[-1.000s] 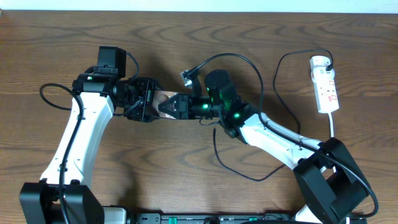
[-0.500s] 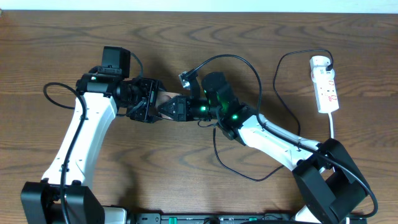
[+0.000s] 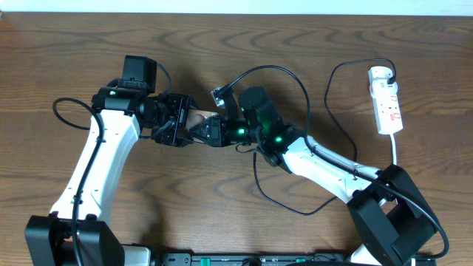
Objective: Plug charger to phone and switch on socket
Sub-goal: 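Grasp the phone's edge with the right gripper beside the left gripper, then open the left gripper and pull the phone away with the right gripper, then bring the phone in the right gripper back toward the left gripper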
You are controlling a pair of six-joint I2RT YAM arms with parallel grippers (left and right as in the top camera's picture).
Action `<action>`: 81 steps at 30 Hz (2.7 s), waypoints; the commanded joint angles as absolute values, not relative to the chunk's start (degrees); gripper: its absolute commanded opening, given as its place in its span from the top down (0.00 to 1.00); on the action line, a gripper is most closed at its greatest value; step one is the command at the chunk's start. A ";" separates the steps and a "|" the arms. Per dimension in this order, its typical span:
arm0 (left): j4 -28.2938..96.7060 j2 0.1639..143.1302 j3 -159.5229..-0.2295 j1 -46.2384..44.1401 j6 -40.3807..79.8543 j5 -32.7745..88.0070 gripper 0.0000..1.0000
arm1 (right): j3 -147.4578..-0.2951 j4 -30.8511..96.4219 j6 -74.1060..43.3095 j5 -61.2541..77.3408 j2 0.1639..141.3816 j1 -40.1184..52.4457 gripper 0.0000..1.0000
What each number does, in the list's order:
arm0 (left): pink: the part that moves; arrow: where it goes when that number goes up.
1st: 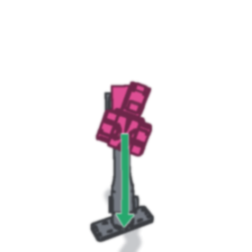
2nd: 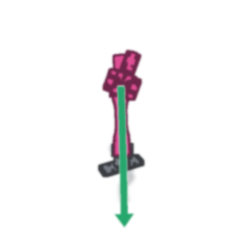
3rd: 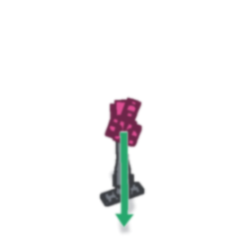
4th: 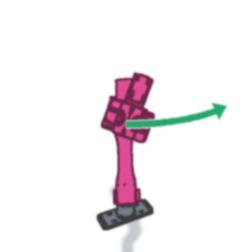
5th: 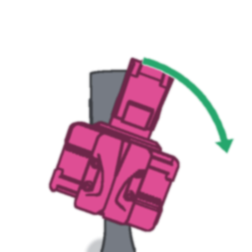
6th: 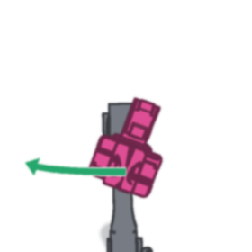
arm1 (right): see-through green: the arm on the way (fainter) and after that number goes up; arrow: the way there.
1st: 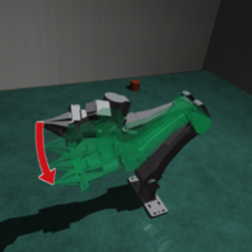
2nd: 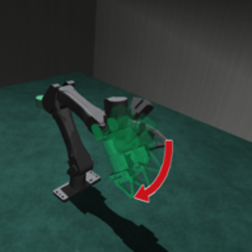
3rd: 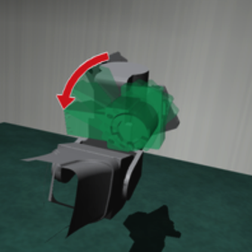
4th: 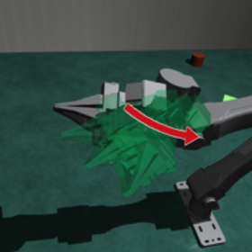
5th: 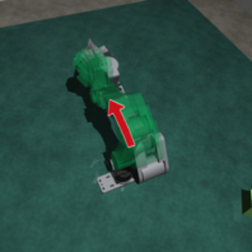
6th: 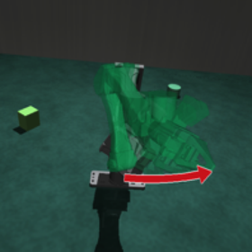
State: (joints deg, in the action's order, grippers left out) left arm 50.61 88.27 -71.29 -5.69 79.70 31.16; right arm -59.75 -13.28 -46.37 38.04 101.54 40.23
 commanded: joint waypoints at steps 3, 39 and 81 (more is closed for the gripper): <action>51.22 87.07 -72.97 -5.93 79.13 31.42 0.93 | -60.53 -13.47 -45.12 36.95 101.65 40.53 0.78; 48.88 87.07 -72.99 -5.54 74.72 30.52 0.28 | -60.53 -14.28 -45.36 36.34 101.65 38.81 0.99; -48.69 91.00 -46.09 -0.54 83.55 39.40 0.12 | -60.53 -46.46 -95.42 34.11 101.65 25.32 0.99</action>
